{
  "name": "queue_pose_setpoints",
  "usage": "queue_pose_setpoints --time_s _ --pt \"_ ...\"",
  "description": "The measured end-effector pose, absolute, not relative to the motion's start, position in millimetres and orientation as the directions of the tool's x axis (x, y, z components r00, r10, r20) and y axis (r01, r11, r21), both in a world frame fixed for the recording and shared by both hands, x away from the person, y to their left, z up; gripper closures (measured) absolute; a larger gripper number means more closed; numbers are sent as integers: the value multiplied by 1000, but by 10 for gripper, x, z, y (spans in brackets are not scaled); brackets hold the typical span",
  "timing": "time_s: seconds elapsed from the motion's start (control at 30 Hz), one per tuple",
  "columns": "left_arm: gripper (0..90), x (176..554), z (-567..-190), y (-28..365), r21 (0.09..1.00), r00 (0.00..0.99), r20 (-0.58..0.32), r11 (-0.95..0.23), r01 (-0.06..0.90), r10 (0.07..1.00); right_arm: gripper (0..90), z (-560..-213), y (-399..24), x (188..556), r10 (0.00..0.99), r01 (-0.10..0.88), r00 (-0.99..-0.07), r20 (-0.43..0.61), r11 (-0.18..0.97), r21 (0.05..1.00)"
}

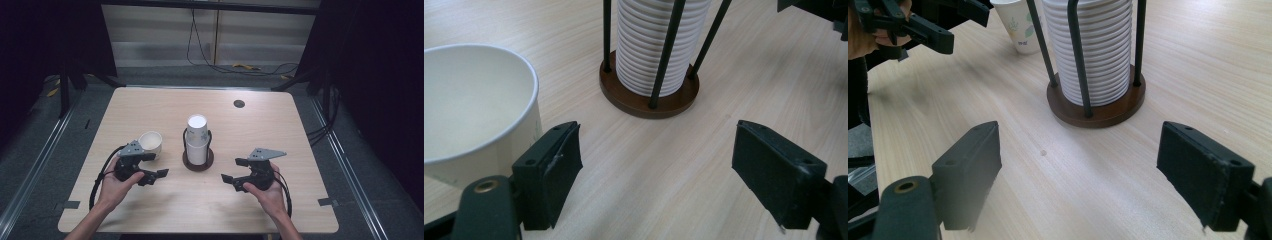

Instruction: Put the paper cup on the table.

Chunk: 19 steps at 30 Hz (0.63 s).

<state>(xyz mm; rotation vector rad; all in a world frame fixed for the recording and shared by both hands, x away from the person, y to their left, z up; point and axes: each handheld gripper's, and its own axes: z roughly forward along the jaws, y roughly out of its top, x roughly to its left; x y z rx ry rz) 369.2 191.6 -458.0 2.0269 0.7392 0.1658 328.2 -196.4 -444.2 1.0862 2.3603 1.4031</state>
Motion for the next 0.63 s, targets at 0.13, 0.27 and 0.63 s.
queue_pose_setpoints --time_s 0.13,0.27,0.63 --pt "196 3617 -4631 1919 817 798 -181 -365 447 575 174 -4445 -1957 3282 670 495 -716 199 285 821" --pt "196 3538 -4697 1917 810 798 -168 -380 446 579 174 -4453 -1950 3285 669 493 -717 197 286 821" --pt "196 3454 -4830 2007 802 792 -196 -370 469 579 179 -4523 -1942 3306 679 513 -705 205 288 809"
